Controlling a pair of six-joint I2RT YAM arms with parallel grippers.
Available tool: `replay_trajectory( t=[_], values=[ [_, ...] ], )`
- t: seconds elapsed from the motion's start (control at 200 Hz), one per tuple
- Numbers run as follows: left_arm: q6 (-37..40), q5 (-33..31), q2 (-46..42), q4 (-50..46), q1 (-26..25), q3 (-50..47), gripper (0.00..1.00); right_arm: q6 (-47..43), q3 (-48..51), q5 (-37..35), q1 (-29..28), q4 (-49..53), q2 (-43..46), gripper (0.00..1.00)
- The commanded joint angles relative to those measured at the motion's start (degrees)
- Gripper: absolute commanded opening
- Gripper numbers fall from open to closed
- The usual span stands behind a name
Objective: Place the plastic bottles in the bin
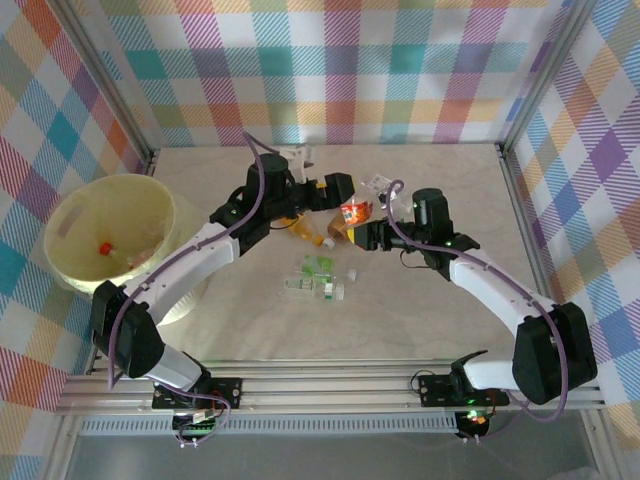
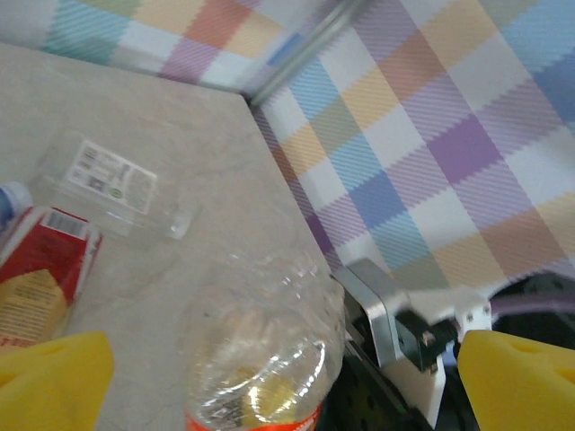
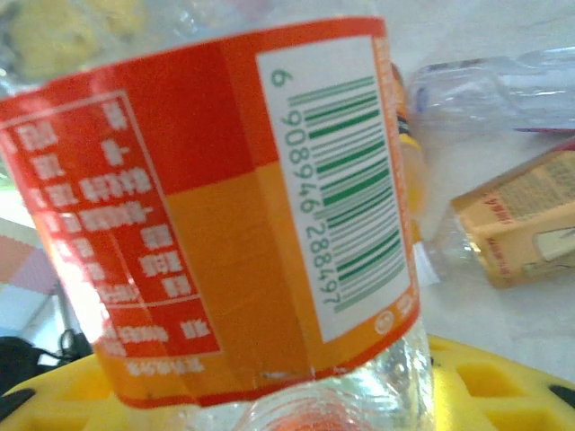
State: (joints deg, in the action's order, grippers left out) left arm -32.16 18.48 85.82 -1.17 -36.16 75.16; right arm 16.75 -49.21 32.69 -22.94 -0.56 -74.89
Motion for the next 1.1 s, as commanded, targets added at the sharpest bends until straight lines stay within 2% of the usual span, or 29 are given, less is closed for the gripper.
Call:
replay_trajectory(
  t=[0.0, 0.14, 0.395, 0.59, 0.885, 0.995, 1.095],
  values=[
    [4.0, 1.1, 0.6, -1.3, -1.6, 2.3, 1.0, 4.5, -1.7, 7.0, -0.2, -3.4, -0.1, 0.45],
    [4.3, -3.9, 1.2, -4.7, -2.0, 3.0, 0.98, 7.4, -1.8, 11.0, -0.2, -8.4, -0.8, 0.45],
    [4.3, -0.9, 4.4, -5.5, -2.5, 5.6, 0.89, 7.9, -3.3, 15.5, -0.2, -9.2, -2.3, 0.47],
    [4.0, 2.3, 6.0, -3.4, -2.5, 6.1, 0.88, 9.1, -3.6, 17.6, -0.2, -11.1, -2.9, 0.48],
    [3.8, 2.6, 6.7, -2.9, -2.6, 6.1, 0.67, 11.3, -4.0, 19.4, -0.2, -13.7, -3.4, 0.5],
    [3.9, 0.3, 6.3, -3.6, -2.6, 6.0, 0.6, 11.3, -3.9, 19.0, -0.2, -13.6, -3.4, 0.55],
    [3.7, -4.9, 5.5, -5.4, -2.6, 5.8, 0.54, 11.0, -3.9, 17.6, -0.2, -12.7, -3.2, 0.7]
  ],
)
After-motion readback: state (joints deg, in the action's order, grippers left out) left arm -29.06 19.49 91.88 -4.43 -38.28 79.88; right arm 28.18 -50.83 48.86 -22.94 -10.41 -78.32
